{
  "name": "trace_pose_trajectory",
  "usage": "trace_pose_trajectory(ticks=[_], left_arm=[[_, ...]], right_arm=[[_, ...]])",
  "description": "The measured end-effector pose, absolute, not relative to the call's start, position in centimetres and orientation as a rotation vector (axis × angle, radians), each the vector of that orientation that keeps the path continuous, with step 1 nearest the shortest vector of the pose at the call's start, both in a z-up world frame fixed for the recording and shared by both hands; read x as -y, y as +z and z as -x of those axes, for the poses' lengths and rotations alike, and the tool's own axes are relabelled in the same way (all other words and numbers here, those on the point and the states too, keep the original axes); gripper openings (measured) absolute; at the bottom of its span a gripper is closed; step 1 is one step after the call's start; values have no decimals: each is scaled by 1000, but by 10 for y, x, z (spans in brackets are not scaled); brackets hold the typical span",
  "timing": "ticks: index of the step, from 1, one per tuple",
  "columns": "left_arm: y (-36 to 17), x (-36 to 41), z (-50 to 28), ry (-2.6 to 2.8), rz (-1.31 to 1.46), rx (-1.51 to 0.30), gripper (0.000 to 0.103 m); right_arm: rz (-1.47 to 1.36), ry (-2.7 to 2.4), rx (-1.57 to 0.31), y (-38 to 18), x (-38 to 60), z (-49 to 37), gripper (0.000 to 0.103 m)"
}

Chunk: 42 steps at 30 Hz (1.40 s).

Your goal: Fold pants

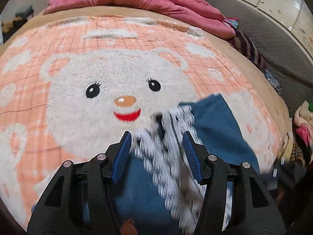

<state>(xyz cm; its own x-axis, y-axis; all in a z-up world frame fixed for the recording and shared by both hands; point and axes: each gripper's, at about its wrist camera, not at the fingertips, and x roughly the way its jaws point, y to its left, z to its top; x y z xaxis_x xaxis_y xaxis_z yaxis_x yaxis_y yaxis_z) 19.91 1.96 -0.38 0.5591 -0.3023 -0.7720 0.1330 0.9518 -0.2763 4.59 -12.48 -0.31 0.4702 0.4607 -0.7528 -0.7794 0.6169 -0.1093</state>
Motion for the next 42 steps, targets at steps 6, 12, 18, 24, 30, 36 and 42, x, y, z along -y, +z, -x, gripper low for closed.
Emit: trace_pose_trajectory(ticks=[6,12,18,24,30,36,42], left_arm=[[-23,-21,-219,-299,247,-967,46],[-25,-13,-221,-304,181,-973,25],[-23,-12,-220,-308,163,-969,24],[-25,-9,-222,-301,150,-984,24],[-26,-6,-222,-298,129,-986,21],[-25,-1,-220,-302,85,-979,13],[-11,-8,-210,-321,89,-947,11]], right_arm=[[542,874,-731,-12,110,-32,53],[595,902,-768,-23,92,-28,34],[612,919,-745,-20,95,-22,35],[655,919,-748,-26,89,-15,35],[667,903,-747,-26,86,-14,34],[458,924,-848,-13,88,-31,12],[372,1021,-828,3,84,-24,11]])
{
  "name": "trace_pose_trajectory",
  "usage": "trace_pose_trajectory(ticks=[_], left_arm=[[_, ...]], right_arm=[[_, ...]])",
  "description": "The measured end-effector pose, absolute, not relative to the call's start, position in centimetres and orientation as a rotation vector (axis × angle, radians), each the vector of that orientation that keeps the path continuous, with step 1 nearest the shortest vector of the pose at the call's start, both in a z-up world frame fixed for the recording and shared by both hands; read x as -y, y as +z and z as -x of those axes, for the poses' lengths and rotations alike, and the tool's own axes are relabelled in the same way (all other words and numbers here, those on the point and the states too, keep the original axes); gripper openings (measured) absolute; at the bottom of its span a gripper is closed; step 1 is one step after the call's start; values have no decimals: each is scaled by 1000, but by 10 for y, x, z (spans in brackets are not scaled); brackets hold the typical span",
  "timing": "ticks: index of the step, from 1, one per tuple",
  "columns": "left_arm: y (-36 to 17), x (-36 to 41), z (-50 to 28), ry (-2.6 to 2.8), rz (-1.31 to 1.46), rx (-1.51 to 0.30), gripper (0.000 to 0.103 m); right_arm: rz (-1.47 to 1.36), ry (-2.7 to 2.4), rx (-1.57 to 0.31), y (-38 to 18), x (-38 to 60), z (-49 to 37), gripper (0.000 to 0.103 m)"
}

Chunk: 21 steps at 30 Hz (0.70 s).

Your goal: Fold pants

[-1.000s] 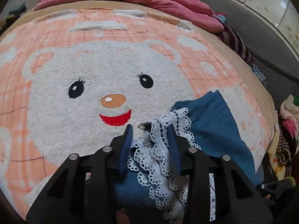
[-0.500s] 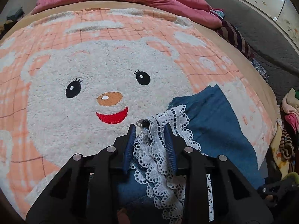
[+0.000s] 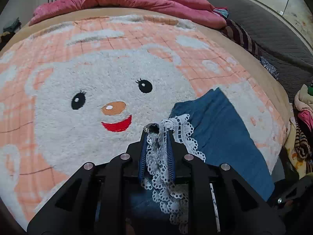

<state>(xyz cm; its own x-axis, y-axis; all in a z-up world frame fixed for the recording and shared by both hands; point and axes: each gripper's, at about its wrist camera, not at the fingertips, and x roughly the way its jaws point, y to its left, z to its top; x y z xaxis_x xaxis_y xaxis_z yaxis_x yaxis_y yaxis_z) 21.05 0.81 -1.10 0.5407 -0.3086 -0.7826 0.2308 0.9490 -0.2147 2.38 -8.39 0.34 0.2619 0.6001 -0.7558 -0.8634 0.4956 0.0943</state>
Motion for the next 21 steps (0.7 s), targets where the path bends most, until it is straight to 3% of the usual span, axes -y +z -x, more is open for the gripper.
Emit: trace_pose_trajectory(ticks=[4,9,15,21], left_arm=[[-9,-10,-202,-305,50,-938,12],[-23,-10,-208,-290,55,-960,14],[-5,-27,-199,-256,117,-883,23],[14,-9,-163,-292,67,-818,23]], right_arm=[[427,1015,-892,-17,69,-25,12],[413,1053,-896,-20,75,-26,30],[155,1039,-808,18,128,-50,41],[164,844,-902,1,158,-79,42]])
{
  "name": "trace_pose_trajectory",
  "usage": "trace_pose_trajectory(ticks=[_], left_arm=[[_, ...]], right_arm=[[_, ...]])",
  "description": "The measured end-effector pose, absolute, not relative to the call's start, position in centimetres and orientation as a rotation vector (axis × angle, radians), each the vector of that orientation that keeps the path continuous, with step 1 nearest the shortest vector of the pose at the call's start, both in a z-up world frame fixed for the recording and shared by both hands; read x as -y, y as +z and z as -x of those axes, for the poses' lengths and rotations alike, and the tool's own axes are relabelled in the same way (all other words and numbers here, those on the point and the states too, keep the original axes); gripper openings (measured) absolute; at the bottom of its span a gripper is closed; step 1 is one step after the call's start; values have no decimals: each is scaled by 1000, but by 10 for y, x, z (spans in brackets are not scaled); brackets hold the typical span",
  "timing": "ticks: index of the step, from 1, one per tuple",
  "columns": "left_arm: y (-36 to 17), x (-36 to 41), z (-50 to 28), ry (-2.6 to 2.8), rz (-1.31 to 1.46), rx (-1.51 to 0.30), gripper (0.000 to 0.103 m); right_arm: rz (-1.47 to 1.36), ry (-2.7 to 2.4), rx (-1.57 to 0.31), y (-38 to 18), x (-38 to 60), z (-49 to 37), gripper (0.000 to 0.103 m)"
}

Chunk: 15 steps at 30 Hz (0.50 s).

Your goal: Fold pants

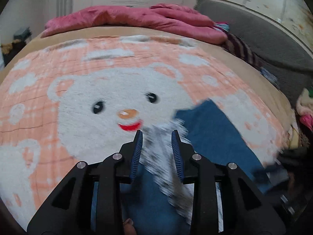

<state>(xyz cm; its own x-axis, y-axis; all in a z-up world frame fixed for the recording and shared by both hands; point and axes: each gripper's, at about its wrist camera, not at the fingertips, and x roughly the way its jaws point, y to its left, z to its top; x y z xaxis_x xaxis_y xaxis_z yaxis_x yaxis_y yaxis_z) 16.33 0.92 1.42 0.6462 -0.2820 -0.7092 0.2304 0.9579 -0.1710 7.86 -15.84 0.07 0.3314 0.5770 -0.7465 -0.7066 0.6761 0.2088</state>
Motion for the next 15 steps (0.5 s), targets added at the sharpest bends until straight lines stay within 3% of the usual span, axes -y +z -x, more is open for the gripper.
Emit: trace_pose_trajectory(ticks=[7,12,15], left_arm=[[-30,44,-148,-295,-132,-935,23],[-29,45,-151,-284,-133,-928,23],[-23,44,-146,-282,-119,-907,25]], right_arm=[[288,753,-996,-35,157,-77,43],[283,758,-994,-37,162,-72,44],[266,792,-990,-31,163,-73,54]])
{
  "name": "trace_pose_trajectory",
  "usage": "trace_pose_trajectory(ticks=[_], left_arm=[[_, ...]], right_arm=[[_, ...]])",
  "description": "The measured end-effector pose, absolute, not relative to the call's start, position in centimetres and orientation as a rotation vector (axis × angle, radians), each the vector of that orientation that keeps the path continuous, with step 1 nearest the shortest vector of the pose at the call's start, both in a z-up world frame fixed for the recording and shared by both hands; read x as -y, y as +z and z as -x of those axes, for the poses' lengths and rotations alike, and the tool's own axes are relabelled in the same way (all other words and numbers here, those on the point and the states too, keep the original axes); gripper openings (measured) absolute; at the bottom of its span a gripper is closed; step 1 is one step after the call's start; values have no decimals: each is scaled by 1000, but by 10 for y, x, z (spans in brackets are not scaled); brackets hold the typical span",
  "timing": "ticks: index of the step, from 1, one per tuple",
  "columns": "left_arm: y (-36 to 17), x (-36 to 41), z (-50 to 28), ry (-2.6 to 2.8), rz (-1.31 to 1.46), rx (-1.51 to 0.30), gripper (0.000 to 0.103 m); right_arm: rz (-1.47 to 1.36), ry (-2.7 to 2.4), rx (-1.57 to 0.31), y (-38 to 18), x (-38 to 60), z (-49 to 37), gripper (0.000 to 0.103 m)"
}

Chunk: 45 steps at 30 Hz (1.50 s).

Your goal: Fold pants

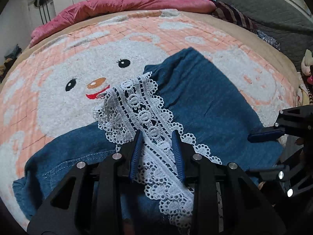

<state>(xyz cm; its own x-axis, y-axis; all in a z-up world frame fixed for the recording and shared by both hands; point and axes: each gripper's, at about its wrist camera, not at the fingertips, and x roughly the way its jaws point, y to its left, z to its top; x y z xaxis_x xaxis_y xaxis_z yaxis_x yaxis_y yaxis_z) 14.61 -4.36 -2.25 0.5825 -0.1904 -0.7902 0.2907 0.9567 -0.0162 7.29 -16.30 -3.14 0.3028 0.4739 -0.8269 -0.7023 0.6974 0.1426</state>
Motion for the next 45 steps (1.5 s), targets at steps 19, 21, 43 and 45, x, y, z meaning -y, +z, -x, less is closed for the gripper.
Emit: trace_pose_trajectory(ticks=[19,21,43,45], left_arm=[[26,-75,-68,-15,105,-806,58],[29,-80,-60,16,94,-793,64],[-8,-128,-79,39,210,-878,69],[-11,-131,-80,28,229,-883,69]], right_arm=[[340,967,-733,26,81,-23,82],[329,986,-725,26,72,-19,82],[492,851,-693,-12,-39,5,74],[532,829,-698,-21,-46,2,73]])
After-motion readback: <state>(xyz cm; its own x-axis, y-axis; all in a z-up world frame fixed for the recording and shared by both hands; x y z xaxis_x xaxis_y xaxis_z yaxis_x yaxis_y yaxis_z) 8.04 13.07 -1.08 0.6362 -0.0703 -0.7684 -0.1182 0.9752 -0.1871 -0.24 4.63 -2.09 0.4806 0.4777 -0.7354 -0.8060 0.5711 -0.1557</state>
